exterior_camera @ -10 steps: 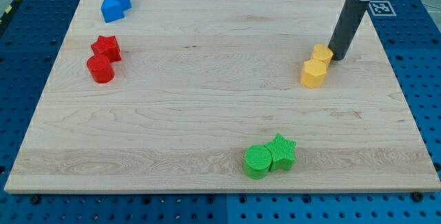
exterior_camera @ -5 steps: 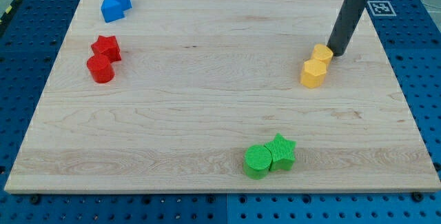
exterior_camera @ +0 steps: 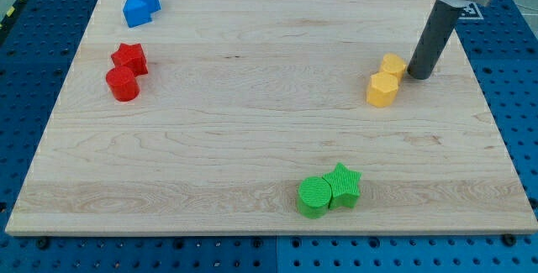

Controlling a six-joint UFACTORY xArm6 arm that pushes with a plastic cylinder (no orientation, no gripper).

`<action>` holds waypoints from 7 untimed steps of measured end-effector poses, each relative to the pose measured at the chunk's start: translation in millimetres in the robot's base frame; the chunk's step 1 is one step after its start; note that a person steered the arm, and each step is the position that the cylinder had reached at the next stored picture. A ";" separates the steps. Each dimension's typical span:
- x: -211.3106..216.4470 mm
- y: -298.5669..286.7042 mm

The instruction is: Move the yellow blocks towards the center of the board

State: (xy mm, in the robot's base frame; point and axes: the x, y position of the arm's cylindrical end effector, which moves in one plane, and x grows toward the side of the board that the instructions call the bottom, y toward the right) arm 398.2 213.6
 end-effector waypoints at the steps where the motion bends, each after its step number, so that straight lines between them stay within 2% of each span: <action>1: 5.9 0.0; 5: -0.2 -20.4; 6: 11.3 -0.4; 7: 43.2 0.8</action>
